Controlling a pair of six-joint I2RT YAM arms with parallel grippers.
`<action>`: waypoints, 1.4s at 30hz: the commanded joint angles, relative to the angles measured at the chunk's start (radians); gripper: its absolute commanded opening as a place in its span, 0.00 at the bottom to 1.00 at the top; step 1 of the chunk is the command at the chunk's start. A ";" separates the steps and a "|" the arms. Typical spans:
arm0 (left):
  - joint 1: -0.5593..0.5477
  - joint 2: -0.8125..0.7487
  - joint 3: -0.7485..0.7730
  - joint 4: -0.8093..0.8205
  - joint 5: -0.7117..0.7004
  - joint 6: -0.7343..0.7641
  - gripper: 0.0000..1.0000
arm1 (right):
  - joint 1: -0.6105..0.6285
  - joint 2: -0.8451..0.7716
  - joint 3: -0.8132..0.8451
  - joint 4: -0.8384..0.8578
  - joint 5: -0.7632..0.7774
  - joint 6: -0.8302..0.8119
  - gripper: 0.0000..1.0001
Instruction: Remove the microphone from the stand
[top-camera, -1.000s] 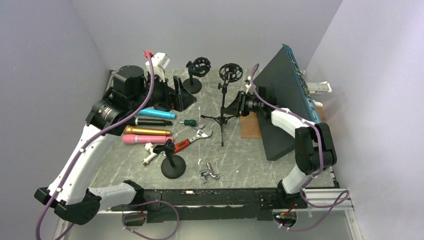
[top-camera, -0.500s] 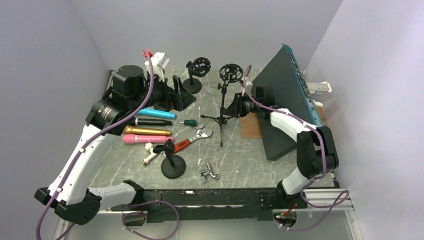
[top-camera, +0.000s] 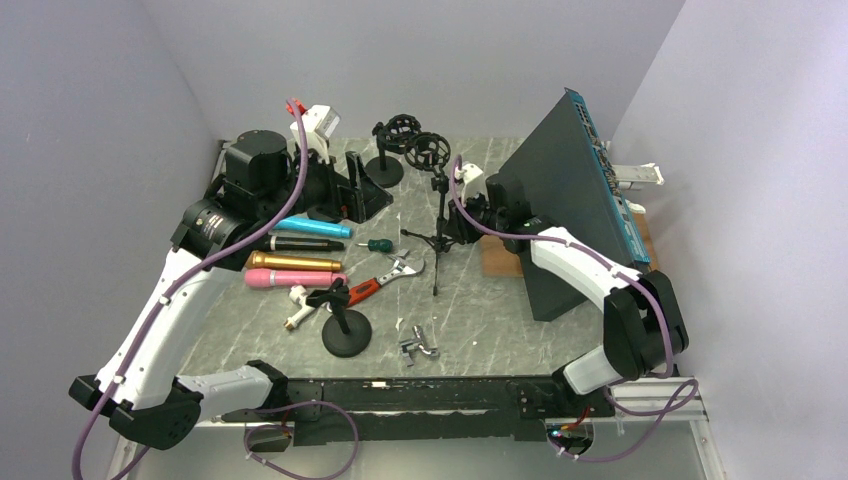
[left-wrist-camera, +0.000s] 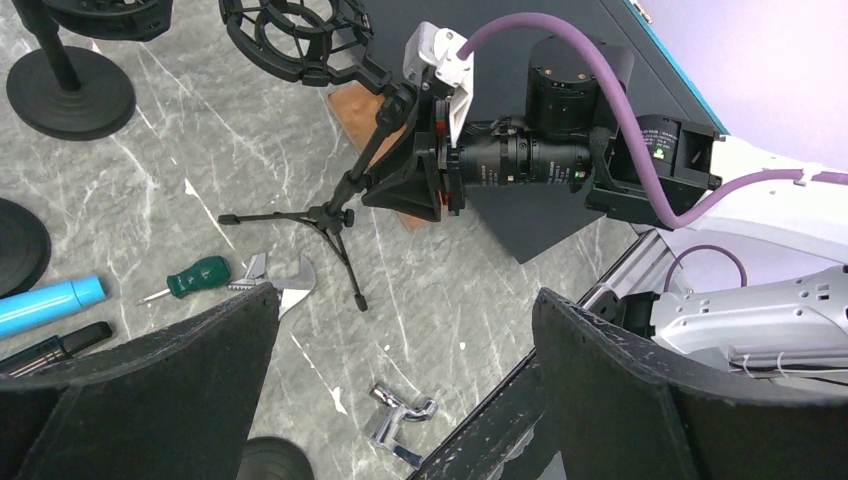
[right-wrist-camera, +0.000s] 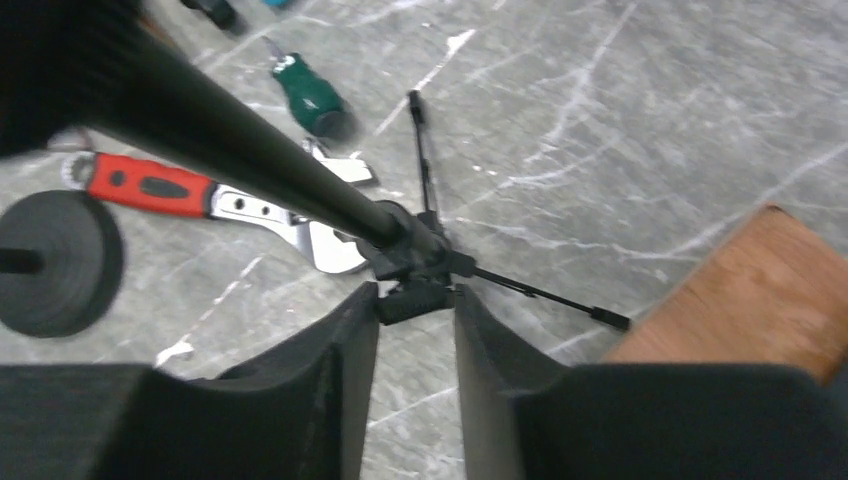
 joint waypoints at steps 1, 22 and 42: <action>0.005 0.001 0.023 0.017 0.013 -0.005 0.99 | -0.007 -0.046 -0.037 0.023 0.100 -0.030 0.42; 0.005 0.027 0.021 0.036 0.043 -0.034 1.00 | -0.040 -0.306 0.108 -0.046 0.058 0.220 0.79; 0.005 0.018 0.028 0.026 0.037 -0.036 0.99 | -0.041 -0.055 0.353 -0.186 0.052 0.175 0.79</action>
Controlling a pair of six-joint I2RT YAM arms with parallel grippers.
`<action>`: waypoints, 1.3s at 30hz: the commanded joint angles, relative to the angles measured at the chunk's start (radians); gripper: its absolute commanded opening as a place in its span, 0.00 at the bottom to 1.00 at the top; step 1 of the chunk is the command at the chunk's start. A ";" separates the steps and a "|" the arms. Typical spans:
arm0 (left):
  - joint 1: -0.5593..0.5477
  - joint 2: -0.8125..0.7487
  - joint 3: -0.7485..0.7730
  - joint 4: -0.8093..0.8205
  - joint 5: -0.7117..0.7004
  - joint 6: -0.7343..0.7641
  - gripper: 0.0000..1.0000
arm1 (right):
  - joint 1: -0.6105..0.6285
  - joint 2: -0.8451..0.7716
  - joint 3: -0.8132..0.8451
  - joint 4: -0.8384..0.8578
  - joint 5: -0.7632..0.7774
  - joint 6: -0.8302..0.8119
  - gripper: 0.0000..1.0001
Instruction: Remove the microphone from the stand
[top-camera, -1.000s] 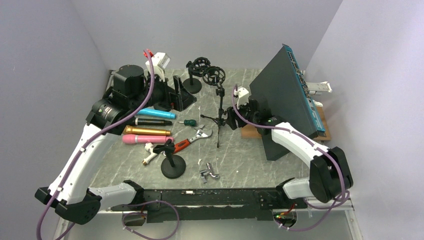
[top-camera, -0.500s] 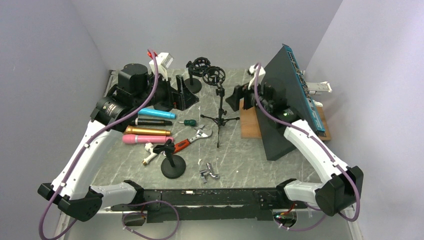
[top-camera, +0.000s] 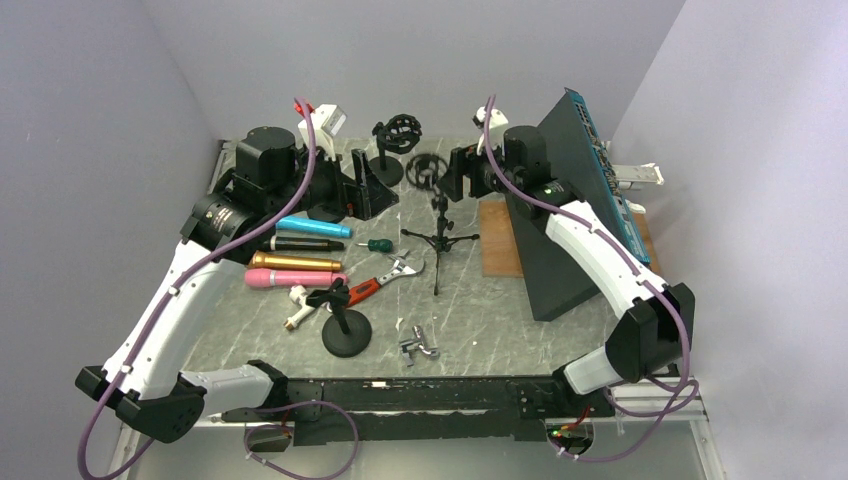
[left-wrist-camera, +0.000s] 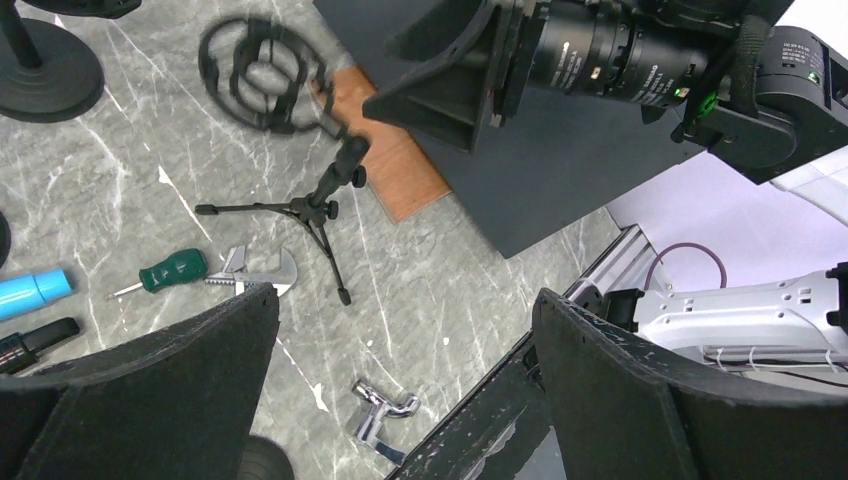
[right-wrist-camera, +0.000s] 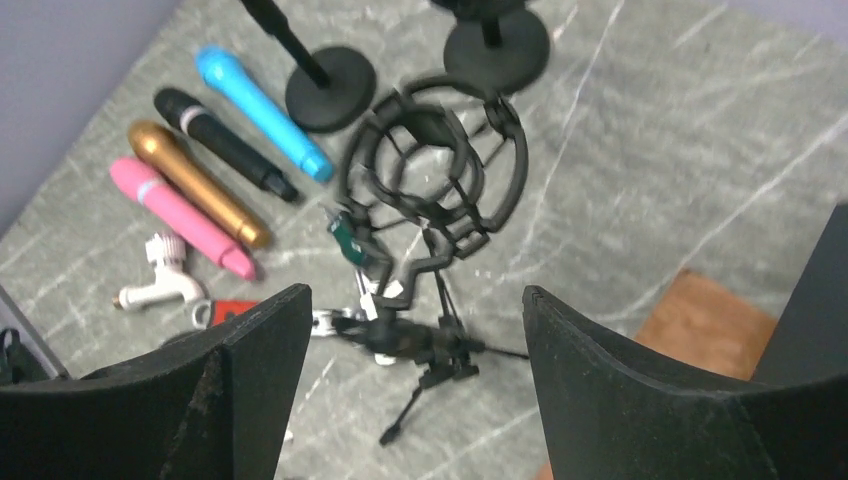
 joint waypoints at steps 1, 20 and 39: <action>0.006 -0.014 0.031 0.019 0.009 0.002 0.99 | -0.001 -0.046 0.008 -0.025 0.007 -0.029 0.79; 0.013 -0.113 0.045 0.082 -0.244 0.047 0.99 | -0.001 -0.368 0.091 -0.196 0.286 0.031 1.00; 0.013 -0.525 -0.069 0.243 -0.714 0.177 0.99 | -0.001 -0.771 0.177 -0.498 0.733 0.151 1.00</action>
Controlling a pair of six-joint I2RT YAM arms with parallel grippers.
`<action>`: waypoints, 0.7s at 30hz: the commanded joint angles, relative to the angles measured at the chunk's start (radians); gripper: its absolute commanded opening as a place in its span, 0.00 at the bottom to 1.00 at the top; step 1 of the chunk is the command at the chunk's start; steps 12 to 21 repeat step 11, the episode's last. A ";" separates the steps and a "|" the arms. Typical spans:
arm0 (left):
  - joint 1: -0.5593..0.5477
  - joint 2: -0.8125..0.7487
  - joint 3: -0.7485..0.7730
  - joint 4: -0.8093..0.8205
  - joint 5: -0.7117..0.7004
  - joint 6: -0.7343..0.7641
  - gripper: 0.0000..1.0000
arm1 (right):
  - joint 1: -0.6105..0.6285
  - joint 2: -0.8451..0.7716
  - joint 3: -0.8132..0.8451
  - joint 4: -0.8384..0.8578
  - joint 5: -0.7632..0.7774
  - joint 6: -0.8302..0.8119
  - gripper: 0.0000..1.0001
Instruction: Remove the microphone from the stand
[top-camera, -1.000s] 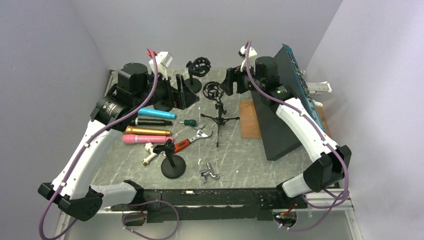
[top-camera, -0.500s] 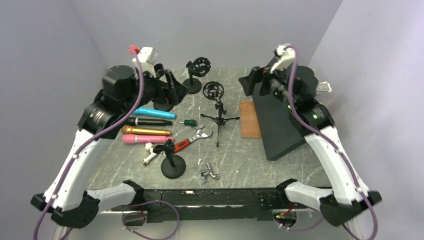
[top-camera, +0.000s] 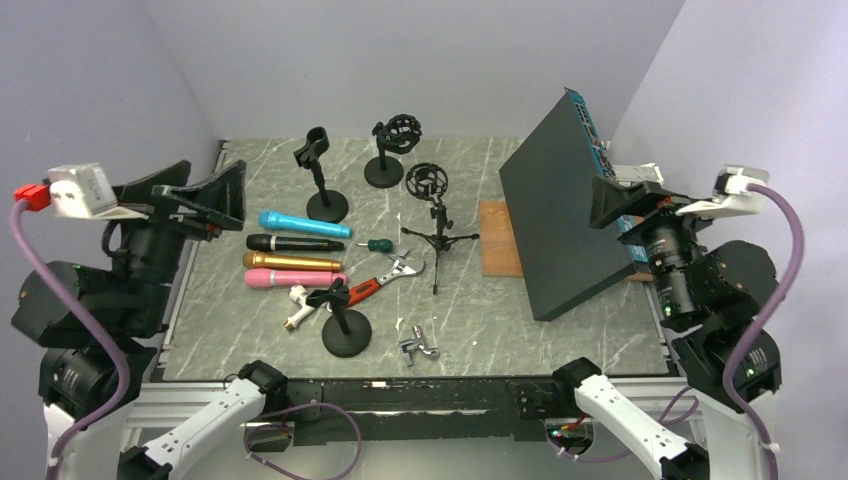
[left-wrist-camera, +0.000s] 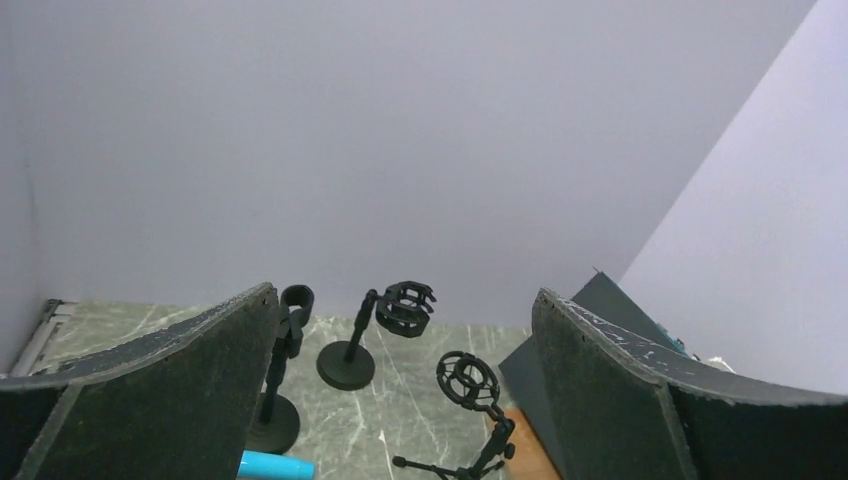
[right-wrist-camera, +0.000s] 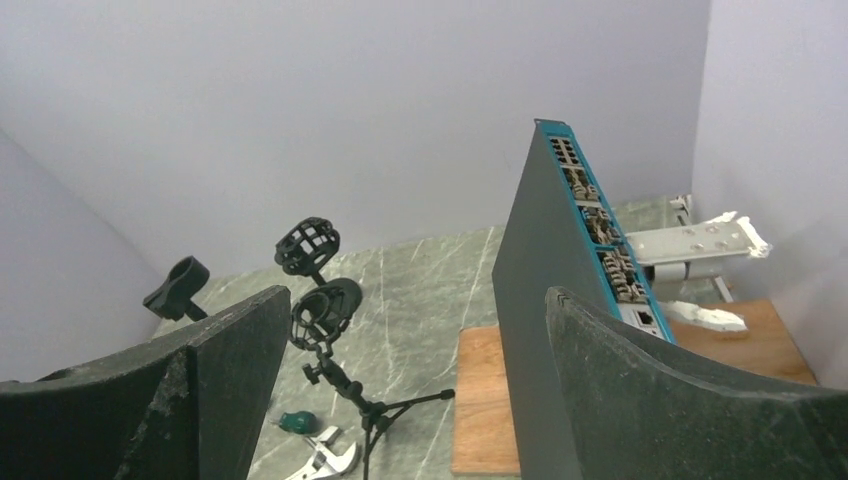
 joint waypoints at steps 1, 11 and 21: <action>0.005 -0.033 -0.014 -0.006 -0.075 0.012 0.99 | 0.000 -0.005 0.070 -0.120 0.062 0.073 1.00; 0.005 -0.098 -0.068 -0.028 -0.106 -0.016 0.99 | -0.007 0.030 0.183 -0.322 0.149 0.185 1.00; 0.005 -0.098 -0.068 -0.028 -0.106 -0.016 0.99 | -0.007 0.030 0.183 -0.322 0.149 0.185 1.00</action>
